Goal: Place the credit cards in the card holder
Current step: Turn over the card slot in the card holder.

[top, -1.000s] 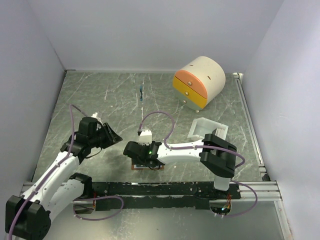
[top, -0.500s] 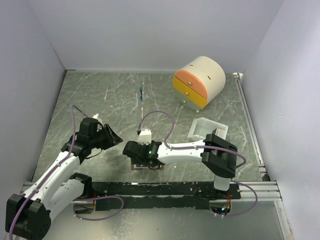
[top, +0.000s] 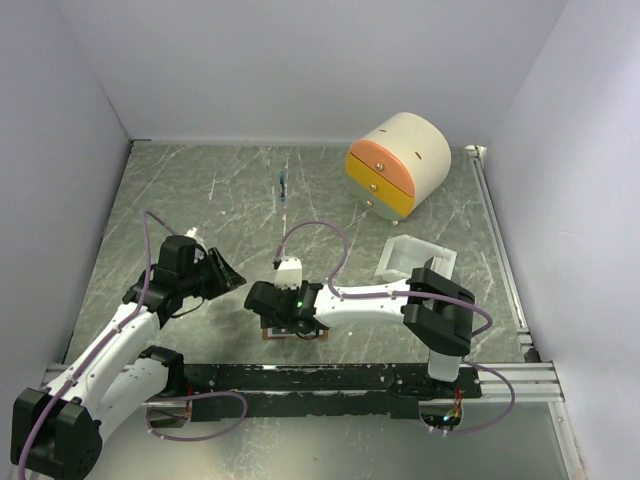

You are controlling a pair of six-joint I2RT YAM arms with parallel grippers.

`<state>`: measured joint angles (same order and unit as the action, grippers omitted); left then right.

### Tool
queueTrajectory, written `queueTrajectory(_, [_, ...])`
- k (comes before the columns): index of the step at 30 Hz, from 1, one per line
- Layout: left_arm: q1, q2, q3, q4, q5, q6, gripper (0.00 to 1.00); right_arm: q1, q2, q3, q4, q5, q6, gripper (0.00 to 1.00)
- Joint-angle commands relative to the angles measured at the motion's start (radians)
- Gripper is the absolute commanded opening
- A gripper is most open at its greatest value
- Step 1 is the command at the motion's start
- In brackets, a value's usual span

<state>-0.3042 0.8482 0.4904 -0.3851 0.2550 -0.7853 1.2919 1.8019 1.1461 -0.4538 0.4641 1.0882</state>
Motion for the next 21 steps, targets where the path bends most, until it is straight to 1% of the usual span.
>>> queueTrajectory(1, [-0.003,-0.006,-0.005,0.034,0.026,0.006,0.46,0.007,0.027,0.005,0.002,0.02,0.014,0.65])
queueTrajectory(10, [-0.003,-0.003,-0.004,0.035,0.027,0.008,0.46,0.007,0.041,0.009,-0.004,0.019,0.016,0.66])
queueTrajectory(17, [-0.003,0.002,-0.007,0.042,0.032,0.011,0.46,0.006,0.035,0.003,0.009,0.018,0.011,0.65])
queueTrajectory(21, [-0.003,0.011,-0.029,0.075,0.072,0.011,0.45,0.006,0.031,-0.012,0.023,0.015,0.007,0.63])
